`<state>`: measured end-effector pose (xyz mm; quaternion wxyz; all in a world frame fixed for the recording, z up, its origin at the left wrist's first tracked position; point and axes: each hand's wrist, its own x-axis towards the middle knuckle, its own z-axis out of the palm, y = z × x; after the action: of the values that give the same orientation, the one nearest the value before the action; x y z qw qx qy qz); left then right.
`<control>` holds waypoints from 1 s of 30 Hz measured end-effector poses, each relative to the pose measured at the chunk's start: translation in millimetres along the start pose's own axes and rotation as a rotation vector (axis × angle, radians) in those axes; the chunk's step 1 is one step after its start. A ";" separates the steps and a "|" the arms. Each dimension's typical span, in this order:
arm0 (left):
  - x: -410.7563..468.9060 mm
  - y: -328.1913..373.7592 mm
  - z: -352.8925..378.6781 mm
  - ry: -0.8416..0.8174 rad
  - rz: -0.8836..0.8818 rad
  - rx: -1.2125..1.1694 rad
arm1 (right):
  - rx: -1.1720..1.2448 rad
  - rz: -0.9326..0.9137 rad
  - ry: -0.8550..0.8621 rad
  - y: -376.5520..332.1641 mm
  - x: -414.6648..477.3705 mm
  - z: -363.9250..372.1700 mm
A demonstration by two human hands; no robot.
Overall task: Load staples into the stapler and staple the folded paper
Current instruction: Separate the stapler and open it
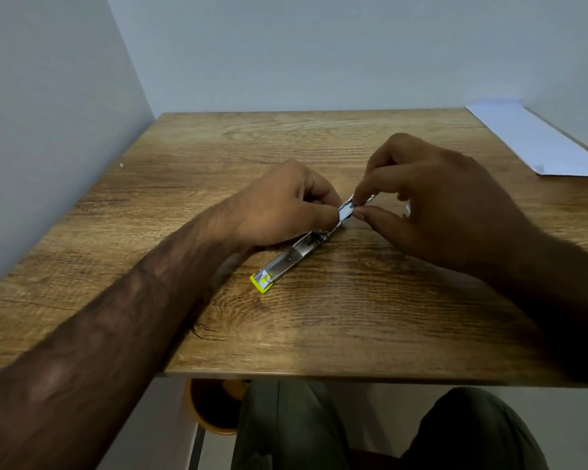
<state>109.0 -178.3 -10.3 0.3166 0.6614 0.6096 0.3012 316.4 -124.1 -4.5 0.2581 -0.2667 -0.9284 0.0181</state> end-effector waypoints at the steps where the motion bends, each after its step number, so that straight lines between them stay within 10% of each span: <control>1: -0.1 -1.2 0.1 0.002 -0.007 -0.019 | -0.023 0.004 -0.005 -1.3 0.2 -0.2; 10: 0.2 -4.3 2.9 0.040 -0.003 -0.033 | -0.136 0.043 -0.030 -11.1 2.4 7.1; 30: 4.4 -8.1 0.8 0.009 -0.030 -0.065 | 0.630 0.414 -0.022 -1.3 10.5 1.2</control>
<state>104.9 -173.5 -17.2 0.3397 0.6400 0.6109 0.3192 307.6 -119.8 -0.3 0.3087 -0.3558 -0.8064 0.3576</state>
